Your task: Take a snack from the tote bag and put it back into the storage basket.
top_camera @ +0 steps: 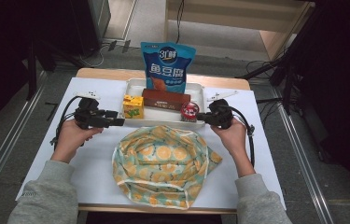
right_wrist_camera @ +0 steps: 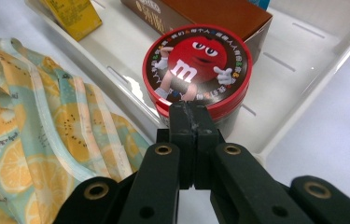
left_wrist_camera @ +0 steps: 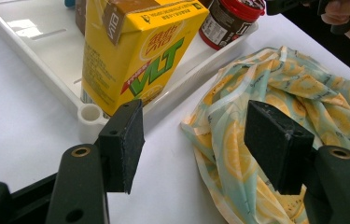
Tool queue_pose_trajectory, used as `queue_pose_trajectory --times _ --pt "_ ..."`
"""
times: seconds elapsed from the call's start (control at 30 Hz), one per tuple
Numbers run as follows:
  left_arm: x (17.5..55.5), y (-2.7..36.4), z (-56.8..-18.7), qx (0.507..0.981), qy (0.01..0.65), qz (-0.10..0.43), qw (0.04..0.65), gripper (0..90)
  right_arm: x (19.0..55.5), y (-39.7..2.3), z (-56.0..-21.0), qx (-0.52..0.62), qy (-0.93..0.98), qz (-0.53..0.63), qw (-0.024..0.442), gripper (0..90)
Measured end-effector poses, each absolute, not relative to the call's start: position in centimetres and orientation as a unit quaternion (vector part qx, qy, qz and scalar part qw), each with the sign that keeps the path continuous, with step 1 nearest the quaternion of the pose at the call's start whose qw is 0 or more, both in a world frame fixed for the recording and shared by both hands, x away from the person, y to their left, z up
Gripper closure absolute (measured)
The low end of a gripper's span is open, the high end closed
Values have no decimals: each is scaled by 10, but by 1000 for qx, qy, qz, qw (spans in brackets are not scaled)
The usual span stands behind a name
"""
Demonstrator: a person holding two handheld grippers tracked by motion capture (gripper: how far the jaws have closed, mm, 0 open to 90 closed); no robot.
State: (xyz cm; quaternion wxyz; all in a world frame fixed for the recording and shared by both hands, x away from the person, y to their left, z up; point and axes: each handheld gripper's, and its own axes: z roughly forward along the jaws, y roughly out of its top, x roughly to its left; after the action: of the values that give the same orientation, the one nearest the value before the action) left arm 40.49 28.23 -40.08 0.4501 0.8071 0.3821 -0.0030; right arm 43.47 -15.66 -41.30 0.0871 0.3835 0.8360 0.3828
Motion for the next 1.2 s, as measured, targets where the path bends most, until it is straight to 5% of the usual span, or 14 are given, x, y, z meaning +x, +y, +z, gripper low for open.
queue_pose_trajectory --times 0.3,0.63,1.2 --pt "404 284 -400 808 381 -2 450 383 433 -151 -413 374 838 387 84 890" --pt "403 283 -400 808 381 -2 448 382 431 -154 -411 367 837 400 61 668" --pt "401 283 -400 812 381 -5 442 378 417 -160 -408 354 842 405 41 460"
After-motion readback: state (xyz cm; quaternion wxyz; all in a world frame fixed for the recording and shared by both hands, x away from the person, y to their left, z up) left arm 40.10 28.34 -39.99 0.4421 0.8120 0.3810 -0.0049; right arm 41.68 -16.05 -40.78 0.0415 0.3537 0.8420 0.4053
